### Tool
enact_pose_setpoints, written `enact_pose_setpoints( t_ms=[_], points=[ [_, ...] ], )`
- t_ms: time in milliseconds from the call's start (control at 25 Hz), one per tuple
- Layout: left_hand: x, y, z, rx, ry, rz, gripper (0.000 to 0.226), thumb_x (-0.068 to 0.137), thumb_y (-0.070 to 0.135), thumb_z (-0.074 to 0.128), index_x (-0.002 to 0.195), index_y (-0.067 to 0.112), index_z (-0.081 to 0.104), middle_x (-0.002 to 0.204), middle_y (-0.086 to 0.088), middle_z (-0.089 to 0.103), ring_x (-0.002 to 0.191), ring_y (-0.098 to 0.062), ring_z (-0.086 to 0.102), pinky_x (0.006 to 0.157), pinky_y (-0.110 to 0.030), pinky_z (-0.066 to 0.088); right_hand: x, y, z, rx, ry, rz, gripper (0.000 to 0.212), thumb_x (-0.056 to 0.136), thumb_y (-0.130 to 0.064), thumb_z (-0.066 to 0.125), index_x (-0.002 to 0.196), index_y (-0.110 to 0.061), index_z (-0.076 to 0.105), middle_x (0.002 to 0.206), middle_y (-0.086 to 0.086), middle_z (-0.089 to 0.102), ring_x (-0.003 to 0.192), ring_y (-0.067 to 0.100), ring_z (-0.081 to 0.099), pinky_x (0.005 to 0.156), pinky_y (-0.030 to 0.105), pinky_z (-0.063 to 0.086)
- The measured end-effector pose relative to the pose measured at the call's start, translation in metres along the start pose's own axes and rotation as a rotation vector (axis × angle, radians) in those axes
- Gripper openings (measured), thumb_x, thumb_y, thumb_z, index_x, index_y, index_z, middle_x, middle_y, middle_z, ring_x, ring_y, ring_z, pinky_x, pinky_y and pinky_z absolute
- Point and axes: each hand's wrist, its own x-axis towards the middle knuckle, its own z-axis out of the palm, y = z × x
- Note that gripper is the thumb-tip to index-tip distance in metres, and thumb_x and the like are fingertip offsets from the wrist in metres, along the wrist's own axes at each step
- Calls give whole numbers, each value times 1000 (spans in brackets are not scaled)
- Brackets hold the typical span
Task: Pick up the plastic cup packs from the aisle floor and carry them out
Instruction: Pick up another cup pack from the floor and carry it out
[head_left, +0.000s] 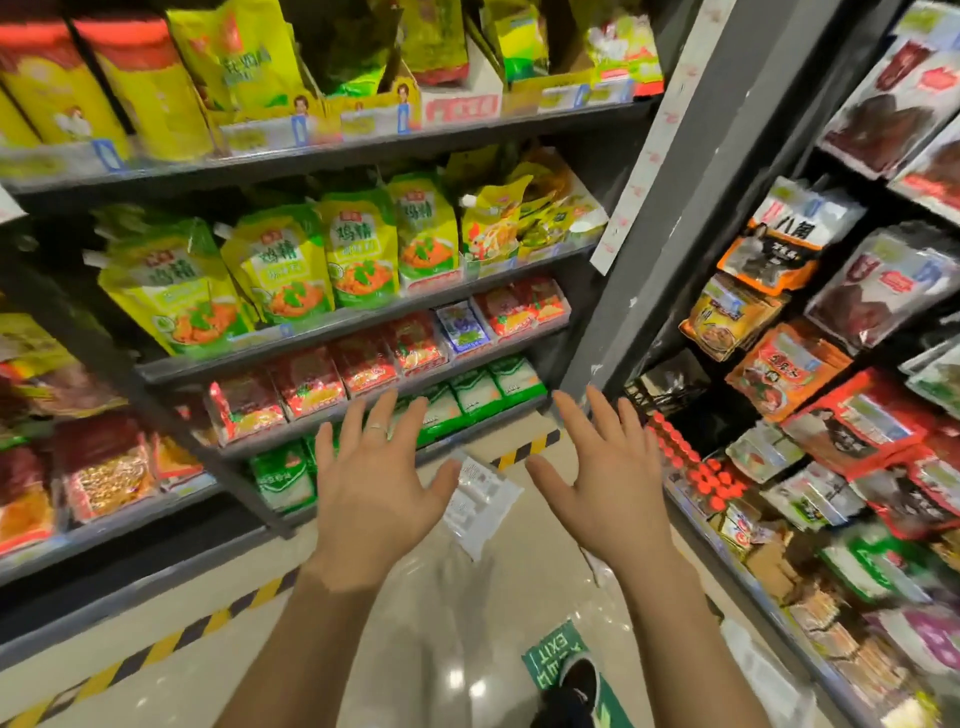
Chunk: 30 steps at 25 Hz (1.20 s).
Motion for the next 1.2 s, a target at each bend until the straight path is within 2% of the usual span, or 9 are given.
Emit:
enact_pose_setpoints(
  t_ms=[80,200,280,360,480,640,840,960,1200],
  points=[
    [19,38,21,5,-18,-84,72,86,72,31,149,36,32,160,3,26,148,-26,18,118,-54,15,38,44,0,28,-54,-54,74,83,-68,33,152,-40,24,163,-3,14,149,31,6,117,51,9],
    [40,83,42,10,-77,-229,73,91,71,33,154,40,13,164,7,10,151,-22,6,121,-49,6,78,92,-3,41,-113,-125,75,83,-69,32,152,-40,25,163,-3,14,149,30,6,117,51,10],
    [47,104,55,-5,-56,-304,74,90,70,34,154,39,17,164,5,15,151,-24,10,120,-49,7,103,116,-1,34,-153,-173,75,83,-69,32,152,-38,26,162,-1,17,149,31,8,116,51,12],
    [48,114,69,4,-48,-369,77,84,70,33,152,35,28,161,0,26,148,-27,21,118,-52,15,126,129,8,21,-199,-226,72,88,-67,39,152,-35,28,161,1,20,148,32,11,116,51,14],
    [49,112,94,5,-72,-464,78,82,69,32,149,31,37,157,-4,34,145,-30,28,115,-56,21,152,137,32,25,-248,-302,69,91,-61,49,151,-34,30,161,3,22,147,34,13,116,53,15],
    [62,102,132,-53,-87,-574,80,81,67,36,152,32,30,158,-3,31,146,-29,25,116,-55,19,182,138,71,23,-282,-375,72,85,-60,42,149,-30,35,158,7,29,145,38,20,114,57,22],
    [96,85,201,-105,-103,-660,81,80,67,34,151,28,31,156,-7,36,144,-33,31,112,-57,25,223,150,137,-12,-309,-441,71,86,-61,38,150,-33,31,159,6,28,146,37,19,114,57,23],
    [119,66,257,-135,-154,-709,83,79,68,29,153,30,26,159,-4,30,147,-28,23,115,-54,21,253,163,194,-19,-343,-454,71,85,-62,35,149,-31,33,158,6,28,146,37,20,113,58,25],
    [136,30,388,-93,-202,-782,83,80,68,28,152,26,30,157,-9,34,144,-33,29,112,-56,25,286,194,331,44,-413,-489,68,90,-60,36,150,-28,33,160,6,24,148,33,15,116,53,18]
  ],
)
